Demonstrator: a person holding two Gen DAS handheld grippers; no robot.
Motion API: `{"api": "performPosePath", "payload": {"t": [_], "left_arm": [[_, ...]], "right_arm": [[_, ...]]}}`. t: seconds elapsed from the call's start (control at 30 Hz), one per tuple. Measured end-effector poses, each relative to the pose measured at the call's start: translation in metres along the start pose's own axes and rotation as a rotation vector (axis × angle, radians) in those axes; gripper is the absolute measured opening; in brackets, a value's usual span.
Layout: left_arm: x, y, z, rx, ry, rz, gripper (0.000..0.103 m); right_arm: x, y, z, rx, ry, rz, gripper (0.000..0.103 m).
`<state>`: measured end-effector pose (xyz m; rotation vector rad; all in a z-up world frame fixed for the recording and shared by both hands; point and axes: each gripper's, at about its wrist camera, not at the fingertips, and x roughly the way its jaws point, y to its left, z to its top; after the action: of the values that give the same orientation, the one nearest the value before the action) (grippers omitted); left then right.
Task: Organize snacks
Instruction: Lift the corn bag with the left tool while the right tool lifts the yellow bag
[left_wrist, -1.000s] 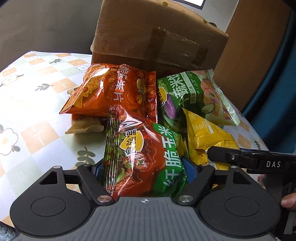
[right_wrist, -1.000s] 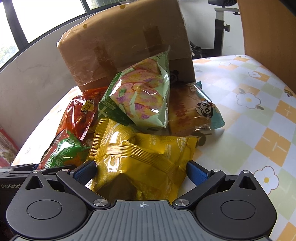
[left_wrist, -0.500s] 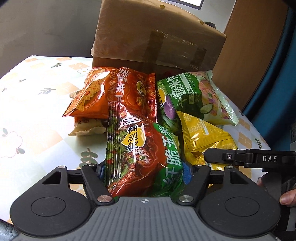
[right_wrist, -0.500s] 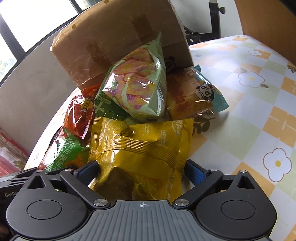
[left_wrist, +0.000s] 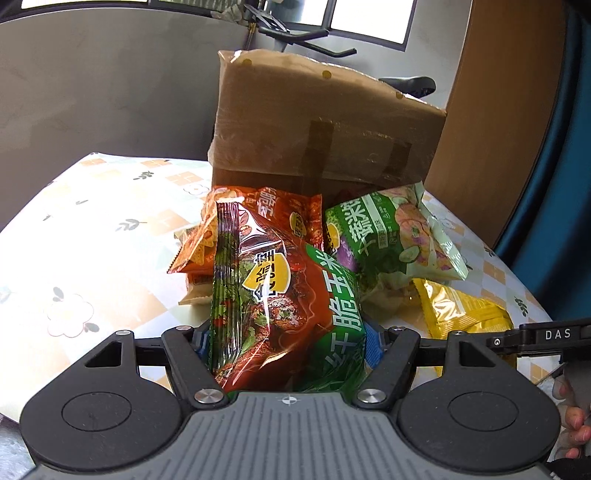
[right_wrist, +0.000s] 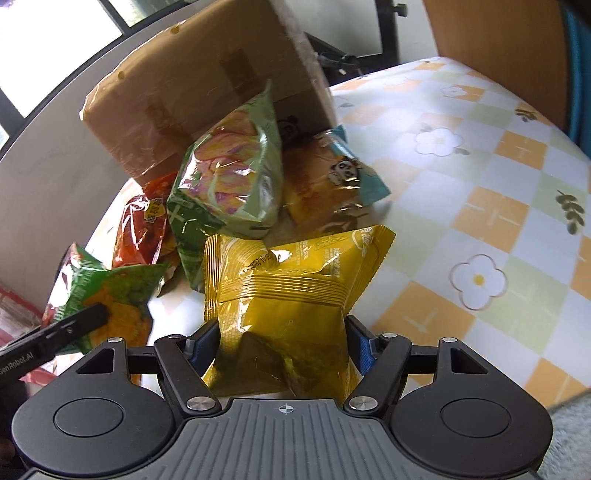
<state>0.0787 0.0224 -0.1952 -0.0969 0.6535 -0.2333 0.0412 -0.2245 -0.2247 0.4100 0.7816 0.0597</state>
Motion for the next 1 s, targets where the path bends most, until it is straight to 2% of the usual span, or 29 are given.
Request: {"api": "performPosePath", "payload": {"t": [0.27,0.47,0.6,0.77,0.9,1.0], "left_arm": [[-0.034,0.001,0.016,-0.003,-0.131,0.065,0.074],[-0.053,0.006,0.036,-0.018,-0.213,0.088,0.074],[-0.063,0.008,0.057,-0.020,-0.257,0.101,0.074],[-0.078,0.015,0.091,-0.052,-0.340,0.088,0.074],[-0.083,0.011,0.121,-0.008,-0.403,0.128,0.074],[-0.082,0.008,0.142,-0.002,-0.444,0.122,0.074]], "right_arm": [[-0.042,0.010,0.002,-0.103,-0.121,-0.025,0.067],[-0.071,0.016,0.019,-0.152,-0.210,-0.022,0.067],[-0.091,0.021,0.043,-0.179,-0.303,-0.012,0.067],[-0.112,0.036,0.075,-0.272,-0.409,-0.016,0.067],[-0.123,0.044,0.108,-0.288,-0.481,0.035,0.067],[-0.124,0.050,0.132,-0.322,-0.524,0.034,0.067]]}}
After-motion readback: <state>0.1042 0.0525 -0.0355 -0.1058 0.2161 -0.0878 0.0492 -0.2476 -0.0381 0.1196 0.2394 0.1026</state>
